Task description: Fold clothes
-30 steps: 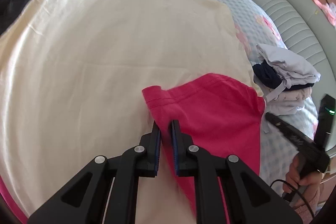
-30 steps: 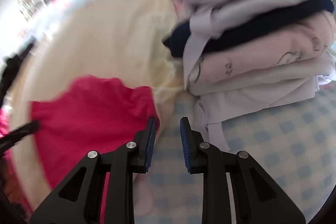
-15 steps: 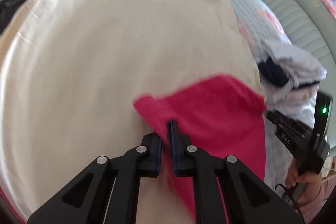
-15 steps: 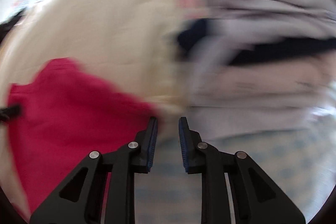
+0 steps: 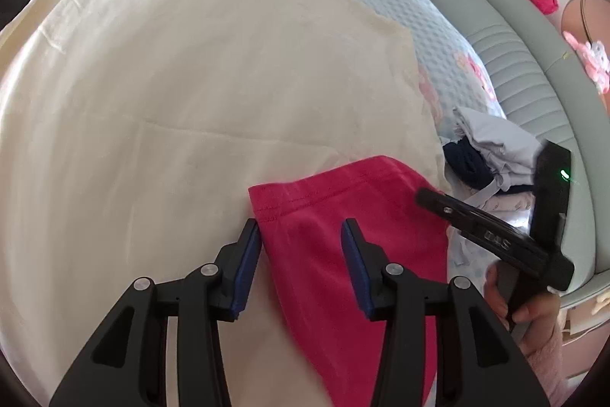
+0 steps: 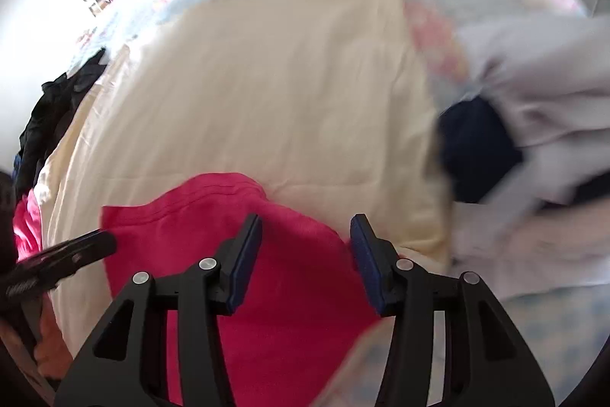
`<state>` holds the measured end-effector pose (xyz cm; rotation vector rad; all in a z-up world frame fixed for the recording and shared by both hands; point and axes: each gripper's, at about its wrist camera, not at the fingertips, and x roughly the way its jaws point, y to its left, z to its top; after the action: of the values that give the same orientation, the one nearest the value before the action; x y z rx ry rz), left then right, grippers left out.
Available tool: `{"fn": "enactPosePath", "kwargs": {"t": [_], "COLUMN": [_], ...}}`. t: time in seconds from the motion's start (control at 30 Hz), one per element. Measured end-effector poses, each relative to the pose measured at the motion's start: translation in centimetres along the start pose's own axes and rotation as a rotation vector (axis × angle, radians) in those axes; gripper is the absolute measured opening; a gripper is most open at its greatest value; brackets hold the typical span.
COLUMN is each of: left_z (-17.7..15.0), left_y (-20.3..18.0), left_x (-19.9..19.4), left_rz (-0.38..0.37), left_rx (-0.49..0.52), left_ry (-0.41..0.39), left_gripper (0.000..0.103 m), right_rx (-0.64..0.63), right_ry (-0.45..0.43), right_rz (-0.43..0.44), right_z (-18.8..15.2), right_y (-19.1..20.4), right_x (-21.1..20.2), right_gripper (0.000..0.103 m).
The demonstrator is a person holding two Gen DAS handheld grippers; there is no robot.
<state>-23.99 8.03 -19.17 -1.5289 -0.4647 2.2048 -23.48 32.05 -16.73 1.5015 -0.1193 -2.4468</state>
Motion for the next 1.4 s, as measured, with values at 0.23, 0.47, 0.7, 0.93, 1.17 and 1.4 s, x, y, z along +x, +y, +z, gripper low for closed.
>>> {"fn": "enactPosePath", "kwargs": {"t": [0.23,0.47,0.7,0.93,1.17,1.4], "left_z": [-0.8,-1.2,-0.8,0.7,2.6,0.3], "left_y": [0.6,0.6,0.6,-3.3,-3.5,-3.5], "left_x": [0.6,0.6,1.0,0.6,3.7,0.4], "left_rz": [0.014,0.029,0.03,0.03,0.148,0.094], "left_rx": [0.011,0.035,0.011,0.161,0.123,0.116], "left_ry": [0.025,0.031,0.042,0.008,0.077,-0.021], "left_gripper": [0.047,0.051,0.051,0.006,0.013,0.034], "right_rx": [-0.1,-0.049,0.116,0.076,0.135,0.068], "right_ry": [0.08,0.009,0.11,-0.03,-0.084,-0.064], "right_rz": [0.119,0.237,0.12,0.035,-0.117,-0.09], "right_z": [-1.3,0.6,2.2,2.2,4.7,5.3], "right_y": [1.9,1.7,-1.0,-0.4,-3.2,-0.7], "right_x": [0.7,-0.8,5.3,1.9,0.7,1.8], "right_gripper": [0.047,0.049,0.046,0.008,0.03,0.037]}}
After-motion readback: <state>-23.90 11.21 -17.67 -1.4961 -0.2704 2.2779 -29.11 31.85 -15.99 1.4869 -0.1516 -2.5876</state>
